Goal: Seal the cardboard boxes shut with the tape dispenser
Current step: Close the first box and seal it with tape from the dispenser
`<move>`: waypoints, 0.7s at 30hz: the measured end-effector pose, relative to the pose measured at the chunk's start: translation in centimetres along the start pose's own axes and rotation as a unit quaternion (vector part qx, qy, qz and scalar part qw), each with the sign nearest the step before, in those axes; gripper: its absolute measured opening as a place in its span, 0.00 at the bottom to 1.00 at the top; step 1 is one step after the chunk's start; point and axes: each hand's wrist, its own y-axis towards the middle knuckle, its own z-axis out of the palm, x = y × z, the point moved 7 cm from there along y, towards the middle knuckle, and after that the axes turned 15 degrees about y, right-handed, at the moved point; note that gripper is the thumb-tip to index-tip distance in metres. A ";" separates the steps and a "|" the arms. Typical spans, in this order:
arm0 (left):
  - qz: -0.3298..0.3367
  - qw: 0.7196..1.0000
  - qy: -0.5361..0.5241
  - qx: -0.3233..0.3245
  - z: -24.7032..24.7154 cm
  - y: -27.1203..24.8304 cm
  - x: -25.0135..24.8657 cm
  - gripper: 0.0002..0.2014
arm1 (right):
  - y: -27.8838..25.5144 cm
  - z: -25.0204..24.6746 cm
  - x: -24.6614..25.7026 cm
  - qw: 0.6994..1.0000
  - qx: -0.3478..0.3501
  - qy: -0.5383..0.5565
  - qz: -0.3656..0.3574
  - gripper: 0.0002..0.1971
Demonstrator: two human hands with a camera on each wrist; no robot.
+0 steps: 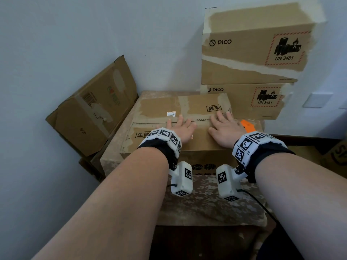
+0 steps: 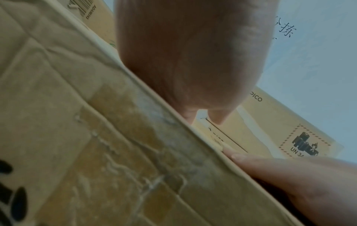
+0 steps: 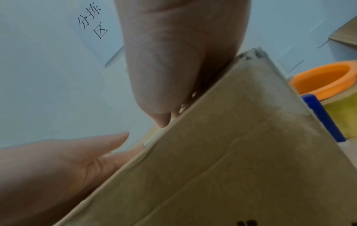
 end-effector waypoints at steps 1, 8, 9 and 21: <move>0.008 1.000 0.009 -0.007 0.0 0.2 0.2 0.27 | 0.0 0.0 0.0 1.000 0.001 0.006 0.003 0.30; -0.051 0.997 0.059 -0.018 -0.1 -0.1 4.0 0.42 | -0.1 0.1 -0.5 1.000 -0.001 0.013 0.021 0.32; -0.073 0.996 0.057 -0.018 -0.3 -0.6 4.8 0.40 | -0.3 -0.1 -0.5 1.000 -0.008 0.010 0.020 0.32; -0.120 0.987 0.105 0.033 -2.4 -6.0 7.8 0.30 | -1.5 0.6 1.0 0.996 0.016 0.068 0.049 0.28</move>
